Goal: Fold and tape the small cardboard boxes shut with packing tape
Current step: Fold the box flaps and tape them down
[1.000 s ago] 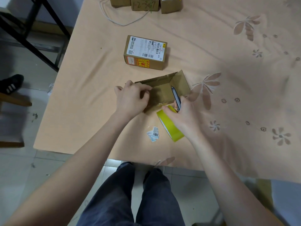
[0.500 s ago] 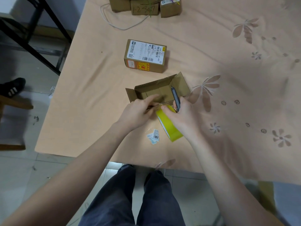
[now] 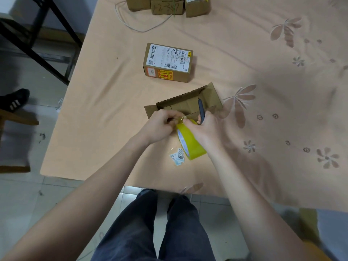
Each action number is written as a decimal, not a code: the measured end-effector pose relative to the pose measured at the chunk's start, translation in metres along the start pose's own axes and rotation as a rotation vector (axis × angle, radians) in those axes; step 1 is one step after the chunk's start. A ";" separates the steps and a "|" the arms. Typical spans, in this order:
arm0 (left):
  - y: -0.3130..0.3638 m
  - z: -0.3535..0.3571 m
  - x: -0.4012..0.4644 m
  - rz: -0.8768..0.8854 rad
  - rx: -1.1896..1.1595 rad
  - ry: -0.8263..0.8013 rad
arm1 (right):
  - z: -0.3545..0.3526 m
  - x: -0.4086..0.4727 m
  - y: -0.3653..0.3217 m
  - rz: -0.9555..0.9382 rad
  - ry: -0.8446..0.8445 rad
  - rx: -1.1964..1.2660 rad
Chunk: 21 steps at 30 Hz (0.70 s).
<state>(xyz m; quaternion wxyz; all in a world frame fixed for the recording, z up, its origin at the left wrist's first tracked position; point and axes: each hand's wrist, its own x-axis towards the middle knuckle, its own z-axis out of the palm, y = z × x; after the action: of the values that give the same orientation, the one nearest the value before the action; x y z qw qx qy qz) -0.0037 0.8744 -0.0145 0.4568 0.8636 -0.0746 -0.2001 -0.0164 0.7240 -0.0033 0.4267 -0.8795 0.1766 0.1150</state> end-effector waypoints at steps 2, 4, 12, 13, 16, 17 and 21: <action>0.001 -0.008 0.004 -0.027 -0.047 -0.127 | 0.000 0.001 0.001 0.008 0.016 0.000; 0.003 -0.011 0.006 -0.081 -0.133 -0.240 | -0.002 0.001 0.002 0.002 0.022 -0.005; 0.009 0.010 0.012 -0.111 -0.074 0.104 | -0.003 -0.004 0.005 -0.060 -0.008 -0.020; 0.010 0.009 0.013 -0.075 -0.008 0.107 | -0.003 -0.005 0.006 -0.059 -0.018 -0.022; 0.017 0.010 0.016 -0.009 0.274 0.103 | -0.007 -0.009 0.011 -0.009 -0.045 0.070; 0.019 0.013 0.017 -0.029 0.303 0.123 | -0.010 -0.010 0.014 0.019 -0.070 0.138; 0.022 0.026 0.017 -0.189 0.123 0.210 | -0.017 -0.015 0.024 0.118 -0.216 0.310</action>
<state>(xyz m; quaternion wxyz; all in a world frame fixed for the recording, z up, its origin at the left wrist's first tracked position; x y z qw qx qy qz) 0.0024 0.8370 -0.0141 0.3877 0.9092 0.0429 -0.1458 -0.0395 0.7001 -0.0049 0.5659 -0.7740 0.1969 0.2049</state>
